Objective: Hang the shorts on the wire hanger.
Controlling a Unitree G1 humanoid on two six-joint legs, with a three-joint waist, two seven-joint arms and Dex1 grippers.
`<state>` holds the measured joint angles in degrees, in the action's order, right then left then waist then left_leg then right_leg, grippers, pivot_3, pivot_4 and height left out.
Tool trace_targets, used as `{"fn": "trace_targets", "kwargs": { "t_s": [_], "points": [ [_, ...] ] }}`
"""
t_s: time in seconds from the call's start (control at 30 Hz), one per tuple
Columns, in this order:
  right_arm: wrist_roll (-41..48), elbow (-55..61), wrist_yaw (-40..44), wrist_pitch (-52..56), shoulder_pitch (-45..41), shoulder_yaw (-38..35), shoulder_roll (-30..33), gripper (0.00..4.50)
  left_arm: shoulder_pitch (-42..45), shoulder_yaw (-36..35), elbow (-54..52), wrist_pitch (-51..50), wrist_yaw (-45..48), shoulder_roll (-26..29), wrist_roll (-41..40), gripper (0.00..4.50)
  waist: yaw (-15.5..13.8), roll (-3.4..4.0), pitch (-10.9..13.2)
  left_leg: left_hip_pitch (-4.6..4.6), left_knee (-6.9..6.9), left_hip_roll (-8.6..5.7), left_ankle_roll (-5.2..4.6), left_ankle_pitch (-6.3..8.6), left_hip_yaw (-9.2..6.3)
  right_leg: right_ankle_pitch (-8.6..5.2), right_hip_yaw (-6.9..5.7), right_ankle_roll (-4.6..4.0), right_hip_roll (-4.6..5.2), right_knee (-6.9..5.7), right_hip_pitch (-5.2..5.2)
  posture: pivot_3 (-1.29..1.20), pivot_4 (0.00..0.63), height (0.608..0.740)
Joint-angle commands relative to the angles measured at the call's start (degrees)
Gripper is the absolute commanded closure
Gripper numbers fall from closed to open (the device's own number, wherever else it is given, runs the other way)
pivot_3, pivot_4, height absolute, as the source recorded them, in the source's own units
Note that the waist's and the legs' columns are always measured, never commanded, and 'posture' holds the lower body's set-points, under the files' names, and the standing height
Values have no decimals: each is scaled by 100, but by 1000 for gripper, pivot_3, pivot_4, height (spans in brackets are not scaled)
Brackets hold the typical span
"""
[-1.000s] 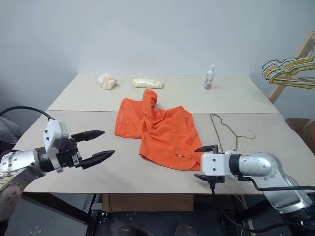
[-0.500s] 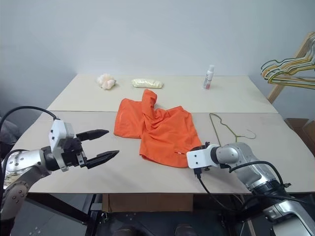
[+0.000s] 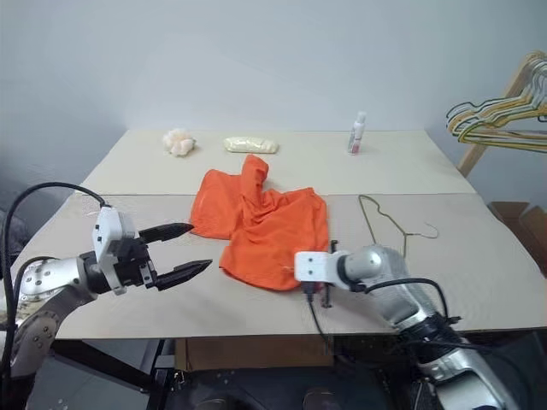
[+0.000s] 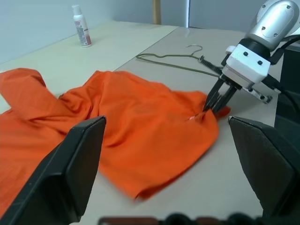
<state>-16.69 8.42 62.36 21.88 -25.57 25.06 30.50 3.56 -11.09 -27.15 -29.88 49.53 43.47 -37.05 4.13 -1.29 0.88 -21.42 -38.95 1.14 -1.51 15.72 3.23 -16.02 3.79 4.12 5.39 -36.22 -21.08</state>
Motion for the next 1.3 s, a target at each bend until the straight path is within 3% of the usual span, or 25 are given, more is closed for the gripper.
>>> {"fn": "trace_targets", "kwargs": {
  "t_s": [0.03,0.23,0.3,0.4,0.67,0.83,1.03,1.2,1.3],
  "points": [
    [-168,174,-300,672,-456,319,-605,4492,227,-36,125,200,50,10,99,0,17,0,0,0,0,0,1,0,0,0,0,0,0,-2,-2,-101,0,740],
    [-766,-671,-1312,1169,-908,1139,-1986,4492,448,-144,368,277,133,122,215,0,97,1,0,-11,1,2,17,-3,-4,-1,-2,-3,-5,-13,-19,-90,0,740],
    [-822,-914,-1605,1189,-975,1218,-2288,3983,492,-157,367,254,129,137,219,0,117,-1,-2,-19,0,-4,20,-4,-11,-1,-9,-3,2,-12,-20,-78,0,740],
    [-683,-659,-1405,1306,-947,1158,-2203,3102,453,-170,237,211,102,148,183,0,120,-1,-1,-26,0,-7,25,-7,-20,-1,-17,-3,6,-13,-22,-67,0,740],
    [716,1272,235,1889,-654,201,-452,258,571,415,11,-85,-27,88,334,0,132,0,0,-43,-1,-7,24,-6,-32,-1,-28,-3,8,-8,-31,-103,0,740],
    [1599,2078,653,2242,-454,-575,390,258,945,984,-169,-917,-254,-47,144,0,154,1,0,-44,-1,-5,21,-5,-30,-1,-27,-2,3,-3,-28,-139,0,740],
    [2092,2309,746,2029,14,-1261,1462,258,1822,2222,-345,-3185,-1450,-737,173,0,154,-4,-1,-47,-6,-8,17,-3,-36,-2,-28,-1,2,3,-21,-192,0,740],
    [2232,2319,484,1994,117,-1382,1705,258,2284,3256,-80,-4214,-2258,-1101,760,0,340,-3,-1,-46,-5,-7,15,-2,-36,-3,-17,1,-5,3,-25,-208,0,740],
    [2325,2364,352,2045,117,-1421,1722,258,2403,3488,326,-4472,-2808,-1531,1161,0,372,-3,-1,-41,-6,-9,14,-2,-42,-3,-10,1,-6,2,-19,-217,0,740]
  ]
}}
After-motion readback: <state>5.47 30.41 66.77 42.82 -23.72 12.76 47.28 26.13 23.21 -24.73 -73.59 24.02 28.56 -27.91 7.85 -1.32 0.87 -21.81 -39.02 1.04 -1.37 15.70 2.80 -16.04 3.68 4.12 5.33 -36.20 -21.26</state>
